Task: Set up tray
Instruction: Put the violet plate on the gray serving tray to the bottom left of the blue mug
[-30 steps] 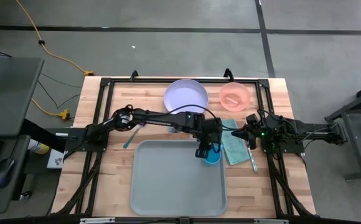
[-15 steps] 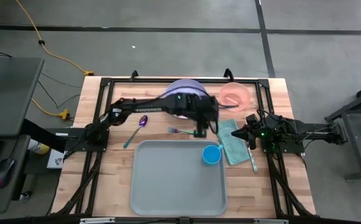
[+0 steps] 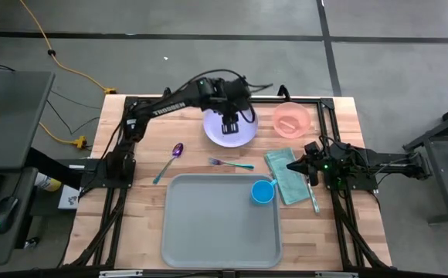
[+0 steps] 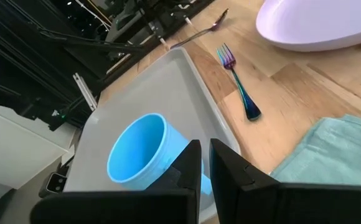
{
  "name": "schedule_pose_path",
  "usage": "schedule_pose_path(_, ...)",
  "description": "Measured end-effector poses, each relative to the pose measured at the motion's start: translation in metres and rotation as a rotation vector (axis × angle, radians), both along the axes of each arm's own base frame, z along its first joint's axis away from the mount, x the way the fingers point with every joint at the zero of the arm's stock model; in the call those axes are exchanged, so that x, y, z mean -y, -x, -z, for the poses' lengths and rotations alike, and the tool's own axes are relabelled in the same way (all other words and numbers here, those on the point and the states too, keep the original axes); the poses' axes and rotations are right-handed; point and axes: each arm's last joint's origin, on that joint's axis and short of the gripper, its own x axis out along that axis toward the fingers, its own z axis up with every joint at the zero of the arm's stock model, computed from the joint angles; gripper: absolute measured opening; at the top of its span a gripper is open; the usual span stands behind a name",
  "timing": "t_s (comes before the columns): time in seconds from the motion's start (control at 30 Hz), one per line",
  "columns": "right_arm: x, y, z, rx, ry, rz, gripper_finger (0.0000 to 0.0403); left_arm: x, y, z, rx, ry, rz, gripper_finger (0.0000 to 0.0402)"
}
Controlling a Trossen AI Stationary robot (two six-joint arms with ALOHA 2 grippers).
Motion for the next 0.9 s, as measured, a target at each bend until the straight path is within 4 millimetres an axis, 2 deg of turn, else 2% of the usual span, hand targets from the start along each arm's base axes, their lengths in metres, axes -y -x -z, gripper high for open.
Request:
schedule_pose_path(0.23, 0.000, -0.002, -0.008, 0.089, 0.007, 0.002, 0.0012, -0.024, 0.011, 0.001, -0.034, 0.002, -0.027, 0.0211)
schedule_pose_path(0.4, 0.001, 0.001, -0.033, 0.159, 0.090, 0.035, 0.0012, -0.036, 0.016, 0.002, -0.041, 0.005, -0.051, 0.0211)
schedule_pose_path(0.53, 0.004, 0.012, -0.066, 0.132, 0.190, 0.130, 0.0012, -0.043, 0.025, -0.005, -0.044, -0.005, -0.040, 0.0211)
schedule_pose_path(0.73, 0.009, 0.030, -0.133, 0.014, 0.353, 0.270, 0.0012, -0.054, 0.035, -0.007, -0.066, -0.010, -0.037, 0.0211)
schedule_pose_path(0.9, 0.012, 0.027, -0.189, -0.095, 0.447, 0.332, 0.0012, -0.063, 0.051, -0.023, -0.034, -0.024, -0.028, 0.0211)
